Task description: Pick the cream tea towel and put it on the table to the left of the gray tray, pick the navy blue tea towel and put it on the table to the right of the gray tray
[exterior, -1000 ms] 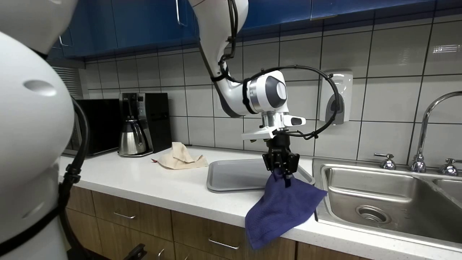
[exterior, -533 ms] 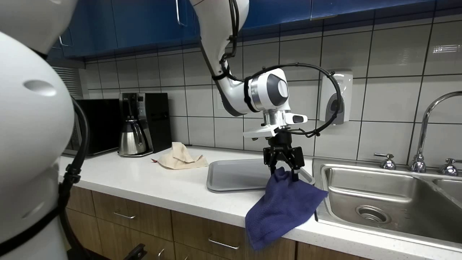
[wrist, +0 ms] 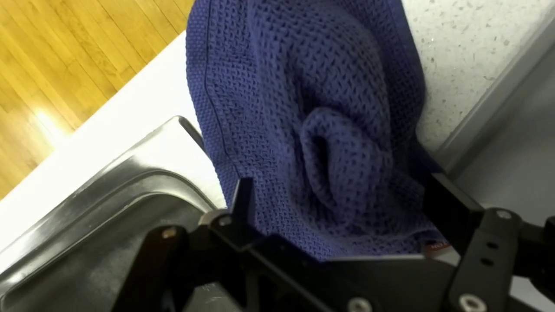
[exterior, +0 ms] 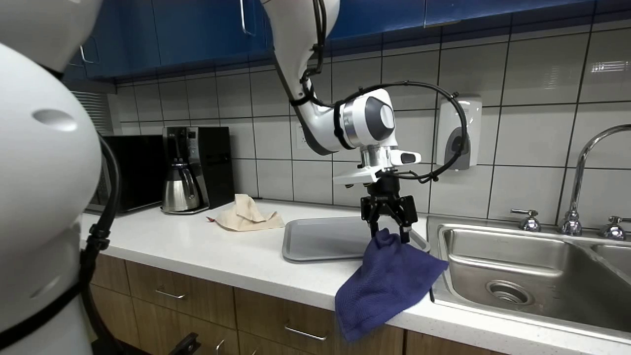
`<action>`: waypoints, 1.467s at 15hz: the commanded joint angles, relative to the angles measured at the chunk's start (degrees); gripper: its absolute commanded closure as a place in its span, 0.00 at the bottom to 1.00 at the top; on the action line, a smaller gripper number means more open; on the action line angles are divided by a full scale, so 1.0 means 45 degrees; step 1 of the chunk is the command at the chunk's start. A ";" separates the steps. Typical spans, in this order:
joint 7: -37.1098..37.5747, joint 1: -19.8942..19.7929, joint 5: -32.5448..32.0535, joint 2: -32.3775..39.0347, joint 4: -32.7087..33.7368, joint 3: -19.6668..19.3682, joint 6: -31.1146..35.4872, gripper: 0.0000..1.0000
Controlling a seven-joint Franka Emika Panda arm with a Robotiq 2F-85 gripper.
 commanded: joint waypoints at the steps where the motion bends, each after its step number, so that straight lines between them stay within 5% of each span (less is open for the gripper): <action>1: 0.0110 0.0095 0.0129 -0.0457 -0.0162 -0.0049 -0.0099 0.00; 10: 0.0099 0.0178 -0.0091 -0.1797 -0.0848 -0.0024 0.0153 0.00; 22: -0.0296 0.0315 -0.0222 -0.5335 -0.3578 0.0686 0.0215 0.00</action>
